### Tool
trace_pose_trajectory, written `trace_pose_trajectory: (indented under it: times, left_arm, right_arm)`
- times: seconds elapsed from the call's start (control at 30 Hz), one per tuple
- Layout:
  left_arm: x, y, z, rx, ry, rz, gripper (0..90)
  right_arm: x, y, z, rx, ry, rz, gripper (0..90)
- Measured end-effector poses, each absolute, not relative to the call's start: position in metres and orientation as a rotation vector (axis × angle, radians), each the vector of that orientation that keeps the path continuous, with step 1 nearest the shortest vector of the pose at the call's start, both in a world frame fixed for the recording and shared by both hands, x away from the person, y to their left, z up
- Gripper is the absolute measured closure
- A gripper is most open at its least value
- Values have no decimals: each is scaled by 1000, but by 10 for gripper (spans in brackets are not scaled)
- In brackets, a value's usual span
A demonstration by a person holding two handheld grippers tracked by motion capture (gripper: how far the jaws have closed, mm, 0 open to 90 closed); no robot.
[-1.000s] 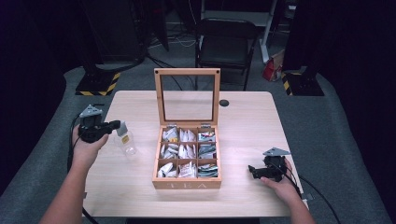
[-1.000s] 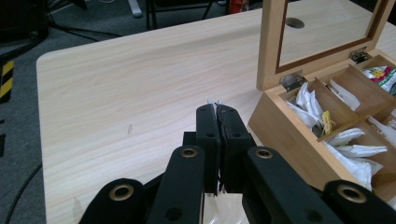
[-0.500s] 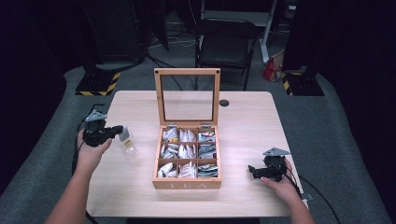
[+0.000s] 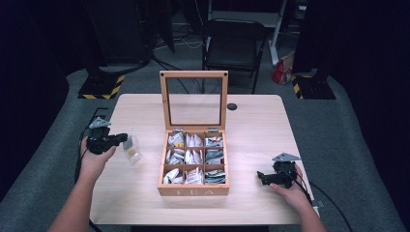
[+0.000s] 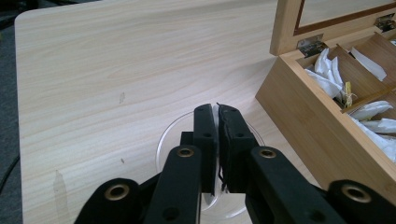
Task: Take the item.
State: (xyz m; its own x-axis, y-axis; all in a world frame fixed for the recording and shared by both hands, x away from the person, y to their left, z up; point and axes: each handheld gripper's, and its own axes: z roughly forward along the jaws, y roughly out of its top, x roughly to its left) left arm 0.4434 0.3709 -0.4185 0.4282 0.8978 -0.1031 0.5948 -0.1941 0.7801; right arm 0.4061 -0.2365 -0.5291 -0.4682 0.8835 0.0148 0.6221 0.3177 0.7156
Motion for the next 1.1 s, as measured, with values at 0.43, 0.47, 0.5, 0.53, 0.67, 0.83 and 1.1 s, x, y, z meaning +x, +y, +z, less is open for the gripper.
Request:
trace_pose_trajectory:
  times: [0.43,0.47,0.5,0.53,0.67,0.83,1.1]
  left_arm:
    - [440,370,-415,1870,1275,480,640]
    - [439,370,-413,1860,1272,489,630]
    - [439,369,-411,1861,1272,484,614]
    - [438,368,-410,1860,1266,489,600]
    - [436,362,-405,1867,1239,483,532]
    - [436,354,-398,1873,1212,475,486]
    - [436,345,-386,1890,1179,458,447]
  right_arm:
    - [406,-237,-529,1339,2209,943,0]
    - [406,-237,-529,1339,2210,943,0]
    - [406,-236,-529,1343,2208,943,0]
    - [406,-236,-529,1342,2209,944,0]
    - [406,-236,-529,1342,2209,944,0]
    - [406,-236,-529,1342,2209,943,0]
    - [406,-237,-529,1339,2209,943,0]
